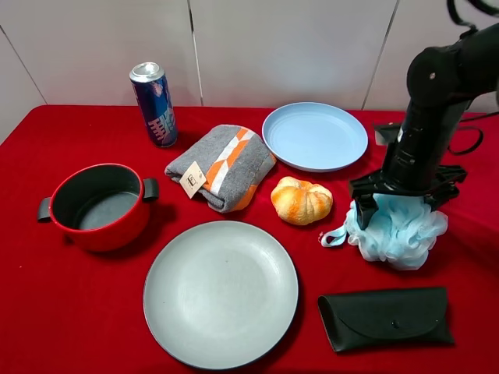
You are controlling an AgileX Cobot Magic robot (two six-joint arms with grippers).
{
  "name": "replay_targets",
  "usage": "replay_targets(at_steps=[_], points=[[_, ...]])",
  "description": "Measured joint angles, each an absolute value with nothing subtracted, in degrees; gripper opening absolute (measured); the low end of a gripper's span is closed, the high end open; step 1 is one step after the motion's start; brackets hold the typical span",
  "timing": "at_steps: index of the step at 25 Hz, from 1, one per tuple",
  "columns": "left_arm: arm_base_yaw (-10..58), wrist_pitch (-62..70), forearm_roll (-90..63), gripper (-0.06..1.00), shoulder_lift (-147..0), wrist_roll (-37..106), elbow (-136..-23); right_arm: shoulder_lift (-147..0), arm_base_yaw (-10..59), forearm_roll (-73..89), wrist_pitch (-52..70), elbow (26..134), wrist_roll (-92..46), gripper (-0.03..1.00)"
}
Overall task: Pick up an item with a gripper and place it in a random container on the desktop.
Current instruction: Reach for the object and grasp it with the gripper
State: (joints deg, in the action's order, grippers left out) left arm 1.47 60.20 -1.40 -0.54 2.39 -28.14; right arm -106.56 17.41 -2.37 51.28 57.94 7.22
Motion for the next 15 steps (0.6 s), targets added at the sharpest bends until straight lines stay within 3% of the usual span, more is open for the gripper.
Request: replay_targets(at_steps=[10,15], points=[[1.47,60.2,-1.4,0.98,-0.54,2.39,-28.14,-107.78,17.41,-2.42,51.28,57.94,4.78,0.68],[1.47,60.2,-1.4,0.98,-0.54,2.39,-28.14,-107.78,17.41,-2.53,51.53,58.07,4.78,0.34]])
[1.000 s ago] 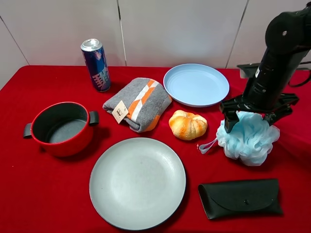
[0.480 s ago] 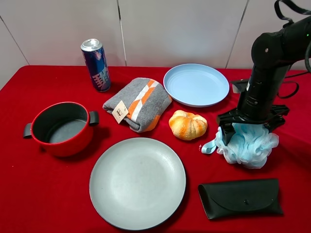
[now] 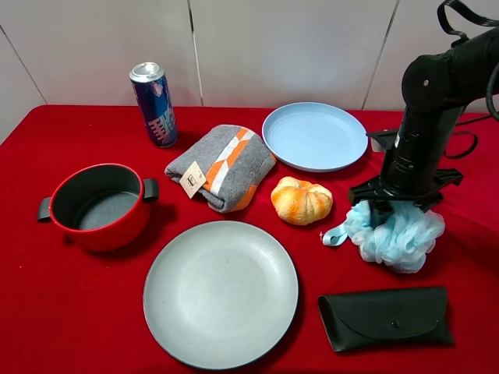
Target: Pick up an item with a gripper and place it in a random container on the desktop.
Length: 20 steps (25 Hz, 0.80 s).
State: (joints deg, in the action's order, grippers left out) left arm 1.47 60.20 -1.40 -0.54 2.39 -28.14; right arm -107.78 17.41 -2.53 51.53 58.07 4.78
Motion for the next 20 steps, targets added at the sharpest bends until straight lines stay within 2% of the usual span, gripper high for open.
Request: replay_targets(at_steps=[20], points=[[1.47,60.2,-1.4,0.98,-0.54,2.39,-28.14,-107.51,17.41,-2.43,52.62,58.44,4.78,0.33]])
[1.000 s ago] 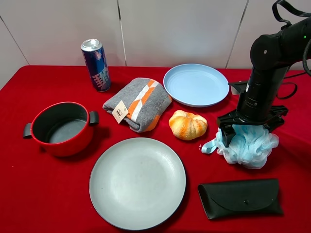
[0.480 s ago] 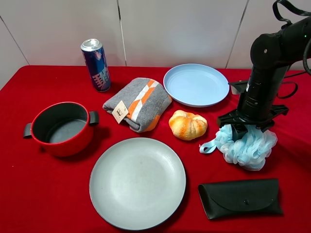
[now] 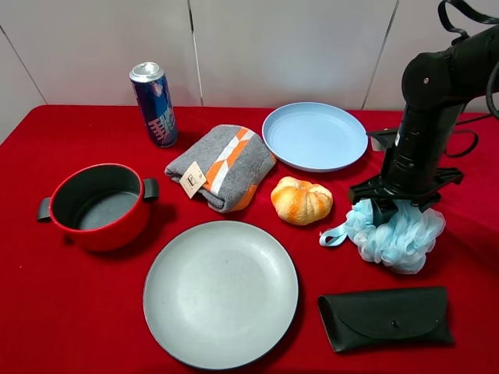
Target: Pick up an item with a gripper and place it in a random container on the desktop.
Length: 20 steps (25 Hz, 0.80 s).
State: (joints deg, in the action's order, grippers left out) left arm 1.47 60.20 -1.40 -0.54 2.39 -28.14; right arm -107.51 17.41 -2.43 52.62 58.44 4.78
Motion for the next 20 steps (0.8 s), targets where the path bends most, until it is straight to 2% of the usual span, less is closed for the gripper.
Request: replay_targets(at_steps=[3,7,11,20], points=[[1.47,60.2,-1.4,0.98,-0.54,2.39,-28.14,-106.0,17.41,-2.36,52.92,58.44,4.78,0.33],[1.47,60.2,-1.4,0.98,-0.54,2.39,-28.14,-102.86,17.41,-2.1,53.2,58.44,4.78,0.24],[1.47,60.2,-1.4,0.98,-0.54,2.39,-28.14,-99.92,17.41,-1.77,54.74,58.44,4.78,0.2],[1.47,60.2,-1.4,0.98,-0.54,2.39,-28.14,-94.17,17.41,-1.42,59.41,58.44,4.78,0.18]])
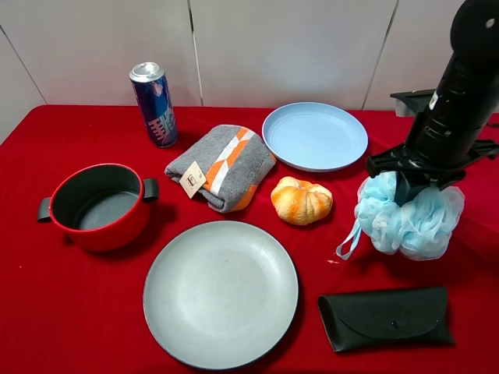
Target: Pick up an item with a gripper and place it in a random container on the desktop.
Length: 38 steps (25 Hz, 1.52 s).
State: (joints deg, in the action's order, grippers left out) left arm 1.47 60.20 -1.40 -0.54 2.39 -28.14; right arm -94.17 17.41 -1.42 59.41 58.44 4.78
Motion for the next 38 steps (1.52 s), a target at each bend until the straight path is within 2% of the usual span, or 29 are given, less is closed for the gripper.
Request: replay_targets(at_steps=[11,25,38], points=[[1.47,60.2,-1.4,0.98,-0.54,2.39,-28.14,-92.06,17.41,1.41,63.74,59.92,4.99,0.18],[1.47,60.2,-1.4,0.98,-0.54,2.39,-28.14,-92.8,17.41,1.48,67.25,72.89,4.99,0.16],[1.47,60.2,-1.4,0.98,-0.54,2.39,-28.14,-104.53,17.41,0.0,69.55,91.31,5.16,0.15]])
